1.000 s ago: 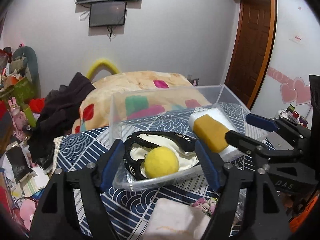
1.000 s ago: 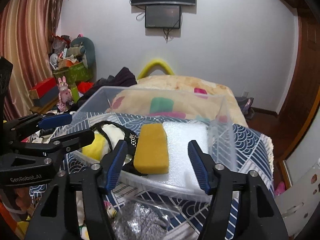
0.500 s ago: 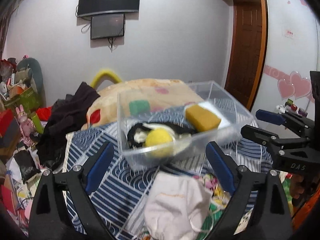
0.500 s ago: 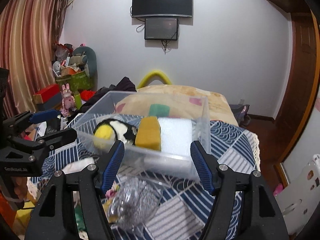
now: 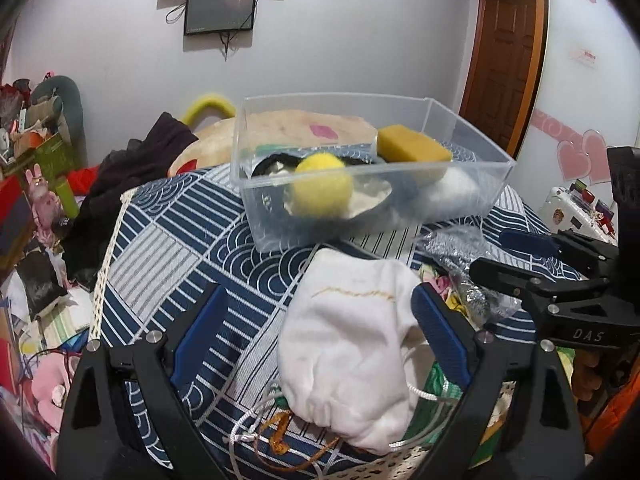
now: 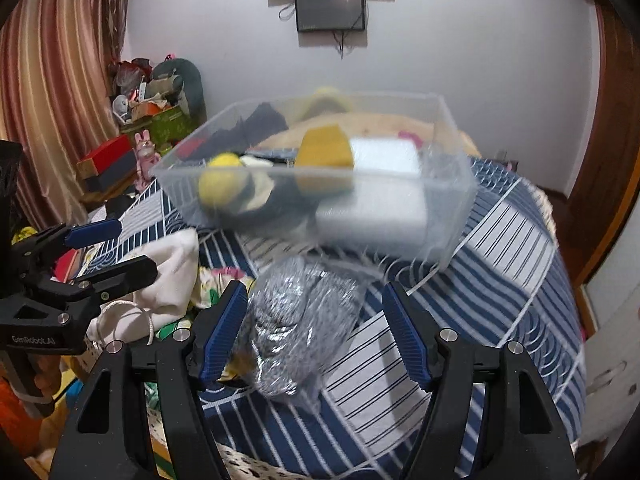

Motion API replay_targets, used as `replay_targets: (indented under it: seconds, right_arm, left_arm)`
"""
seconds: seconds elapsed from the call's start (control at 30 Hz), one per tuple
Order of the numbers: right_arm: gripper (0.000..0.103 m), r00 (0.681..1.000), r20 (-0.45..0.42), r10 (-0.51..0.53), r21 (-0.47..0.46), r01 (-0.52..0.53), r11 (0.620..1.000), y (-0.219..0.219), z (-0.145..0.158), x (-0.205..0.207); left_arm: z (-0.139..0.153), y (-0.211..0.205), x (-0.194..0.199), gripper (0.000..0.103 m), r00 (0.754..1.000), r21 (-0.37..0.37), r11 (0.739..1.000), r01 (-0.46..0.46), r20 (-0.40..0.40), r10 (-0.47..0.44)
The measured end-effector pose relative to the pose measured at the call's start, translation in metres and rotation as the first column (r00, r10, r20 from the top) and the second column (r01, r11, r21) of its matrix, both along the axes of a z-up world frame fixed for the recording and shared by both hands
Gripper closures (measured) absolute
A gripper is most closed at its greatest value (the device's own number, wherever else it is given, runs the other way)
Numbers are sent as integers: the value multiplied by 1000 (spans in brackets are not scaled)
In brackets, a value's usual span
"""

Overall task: Organize soft objects
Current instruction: 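Grasp the white cloth pouch with the left gripper while the right grasps the silver mesh bag, then carry the pouch into the box with the left gripper while the right drops the mesh bag in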

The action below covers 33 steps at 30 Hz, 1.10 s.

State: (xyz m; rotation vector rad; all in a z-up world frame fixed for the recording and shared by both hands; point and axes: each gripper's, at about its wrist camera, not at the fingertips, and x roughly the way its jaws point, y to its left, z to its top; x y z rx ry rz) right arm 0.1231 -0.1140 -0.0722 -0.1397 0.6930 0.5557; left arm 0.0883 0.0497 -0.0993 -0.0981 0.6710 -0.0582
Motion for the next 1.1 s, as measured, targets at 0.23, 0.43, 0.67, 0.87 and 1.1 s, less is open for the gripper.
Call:
replay_targets:
  seconds: [0.23,0.43,0.67,0.87,1.1]
  right_arm:
    - [36,999,-53,6,-14,-7,1000,0,-11,1]
    - [47,996,-84,10,-2,-10,1000,-5,-19,1]
    - [75,998,-61,23,4,-23,1000,-8,-14,-7]
    - [80,1000,-24,7,6,-7,1000,-18,-6,-14]
    - [80,999,35,-13,32,12,999,-31,13,-22]
  left_arm:
    - [-15,3,4,9,1000,-64,998,1,-26,-3]
    - [-20,6,5,44,998,-137,990,44,-44,-50]
    - [-14,-1,-4,75,999,-71,997,41,-19,-43]
    - [2,3,-16,81,999,-63,997,32,25,-30]
    - [27,7,-29,81,995,-53,998,32,98,-26]
